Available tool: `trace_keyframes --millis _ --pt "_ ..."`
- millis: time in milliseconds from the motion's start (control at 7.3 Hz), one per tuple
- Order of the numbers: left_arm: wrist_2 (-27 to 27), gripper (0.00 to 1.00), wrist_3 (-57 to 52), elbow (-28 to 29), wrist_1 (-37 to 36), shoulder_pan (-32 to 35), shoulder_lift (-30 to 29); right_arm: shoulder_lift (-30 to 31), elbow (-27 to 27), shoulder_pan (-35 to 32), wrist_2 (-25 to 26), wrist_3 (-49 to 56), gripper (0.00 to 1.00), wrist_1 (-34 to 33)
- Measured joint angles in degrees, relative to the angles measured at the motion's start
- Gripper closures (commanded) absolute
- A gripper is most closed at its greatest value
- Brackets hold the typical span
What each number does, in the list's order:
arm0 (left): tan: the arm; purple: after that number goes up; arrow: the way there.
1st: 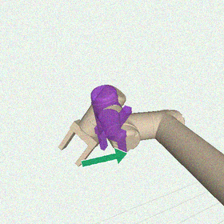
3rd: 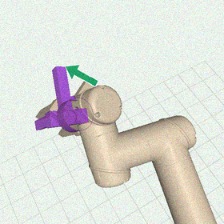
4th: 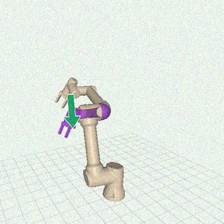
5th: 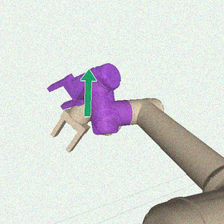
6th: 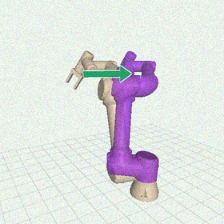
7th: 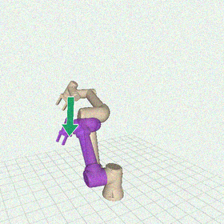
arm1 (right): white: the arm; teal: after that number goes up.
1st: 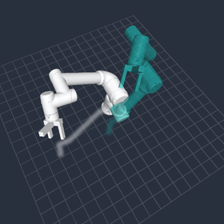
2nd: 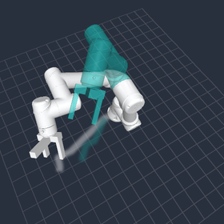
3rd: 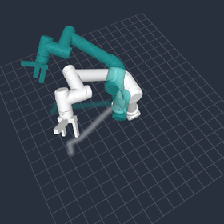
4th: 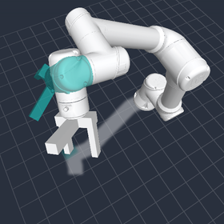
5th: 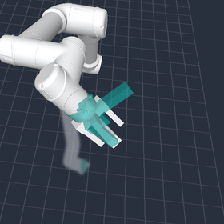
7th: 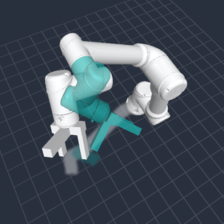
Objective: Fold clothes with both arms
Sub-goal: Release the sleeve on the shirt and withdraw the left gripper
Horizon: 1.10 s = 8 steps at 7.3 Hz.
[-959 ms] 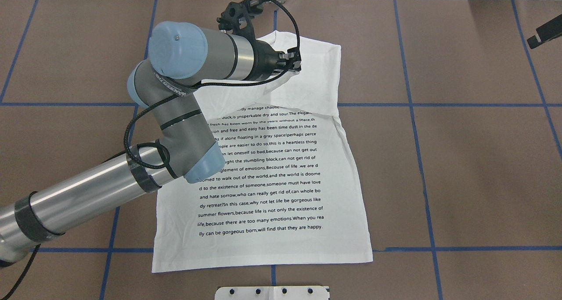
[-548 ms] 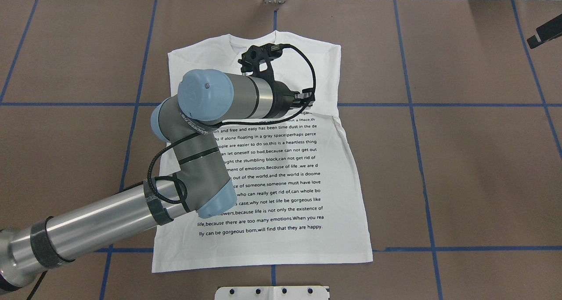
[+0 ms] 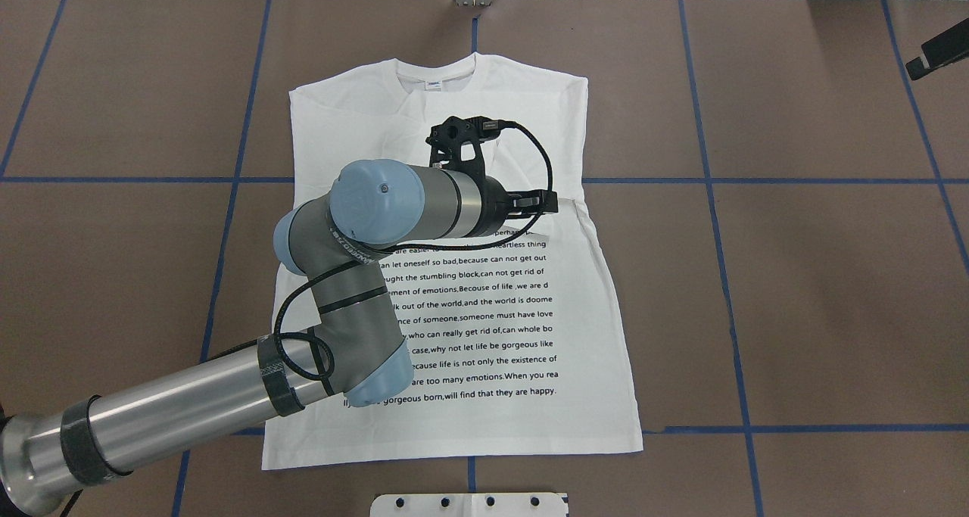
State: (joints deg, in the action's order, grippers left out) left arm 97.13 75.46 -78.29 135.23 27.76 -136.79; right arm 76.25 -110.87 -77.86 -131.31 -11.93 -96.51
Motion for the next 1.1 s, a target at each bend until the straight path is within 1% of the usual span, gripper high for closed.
trace_keyframes --millis 548,685,822,959,1096 --pt "2.5 0.00 -5.4 0.0 -5.7 4.0 2.6 -2.4 0.0 3.1 0.4 -5.9 0.00 0.1" --pt "2.9 0.00 -6.1 -0.4 -6.3 4.8 3.5 -3.4 -0.3 4.5 1.3 -8.9 0.00 0.1" --pt "3.8 0.00 -8.1 -3.1 -7.2 5.6 6.2 -3.9 -1.4 6.8 3.2 -13.2 0.00 0.1" --pt "4.7 0.00 -10.8 -8.8 -10.1 6.3 10.2 -3.8 -3.7 9.8 5.9 -18.9 0.00 0.1" --pt "5.2 0.00 -12.5 -16.5 -15.3 6.7 14.3 -3.0 -7.2 13.7 8.5 -25.6 0.00 0.1"
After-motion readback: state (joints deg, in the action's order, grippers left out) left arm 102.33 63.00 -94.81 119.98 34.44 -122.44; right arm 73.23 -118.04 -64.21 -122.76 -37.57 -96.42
